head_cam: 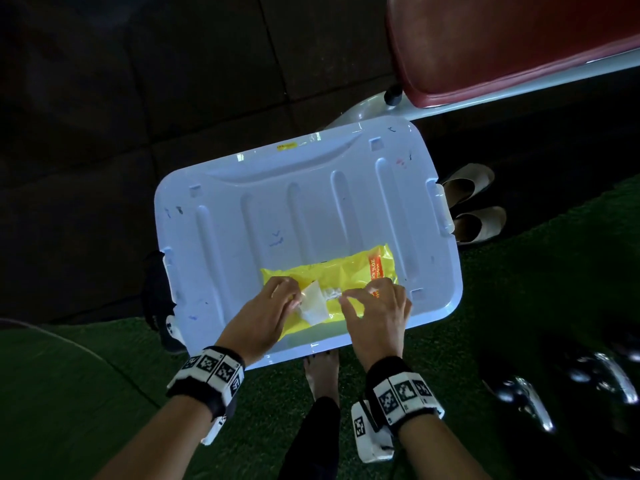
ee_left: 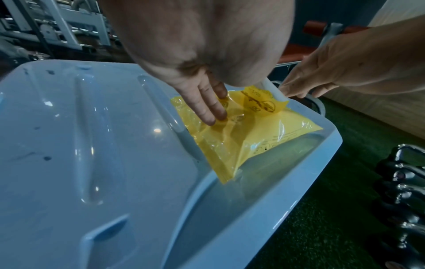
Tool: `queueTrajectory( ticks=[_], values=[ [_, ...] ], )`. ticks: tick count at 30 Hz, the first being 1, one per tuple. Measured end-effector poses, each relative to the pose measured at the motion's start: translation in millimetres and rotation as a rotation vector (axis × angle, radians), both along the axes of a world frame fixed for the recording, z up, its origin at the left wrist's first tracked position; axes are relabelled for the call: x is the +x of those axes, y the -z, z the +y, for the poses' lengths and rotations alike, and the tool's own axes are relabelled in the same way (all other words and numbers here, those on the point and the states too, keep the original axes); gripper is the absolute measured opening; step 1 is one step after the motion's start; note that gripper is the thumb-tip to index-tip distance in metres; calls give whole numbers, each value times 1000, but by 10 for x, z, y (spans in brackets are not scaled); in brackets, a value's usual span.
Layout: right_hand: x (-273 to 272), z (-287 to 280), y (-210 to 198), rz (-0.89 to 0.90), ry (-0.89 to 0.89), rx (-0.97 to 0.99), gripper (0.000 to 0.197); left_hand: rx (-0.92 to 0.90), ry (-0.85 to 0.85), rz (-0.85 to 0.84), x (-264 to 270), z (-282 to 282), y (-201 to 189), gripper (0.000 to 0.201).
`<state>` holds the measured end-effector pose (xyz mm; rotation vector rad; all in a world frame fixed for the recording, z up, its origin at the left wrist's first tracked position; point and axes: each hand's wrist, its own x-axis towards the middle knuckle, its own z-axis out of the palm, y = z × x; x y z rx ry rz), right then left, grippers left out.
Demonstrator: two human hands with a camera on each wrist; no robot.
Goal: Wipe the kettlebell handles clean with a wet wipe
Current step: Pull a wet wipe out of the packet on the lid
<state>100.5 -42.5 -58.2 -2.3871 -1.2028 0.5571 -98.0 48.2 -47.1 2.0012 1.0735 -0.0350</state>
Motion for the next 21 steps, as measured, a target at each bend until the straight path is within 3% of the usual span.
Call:
queueTrajectory(
  ticks=[6,13,17,19,21],
  values=[
    [-135,101,91,78,40,-45,13,-17,-42,-43,27,-78,-53,16],
    [-115,158,-5,269,35,55,10,-30,-72,-12,36,-73,-61,20],
    [51,108,-337,702,263,81,12,-64,-81,-40,28,-57,-77,18],
    [145,78,-574,1004,454,207,12,-65,-82,-49,37,-59,-80,16],
    [216,35,-741,1167,657,329,15,-67,-86,-49,49,-68,-74,14]
  ],
)
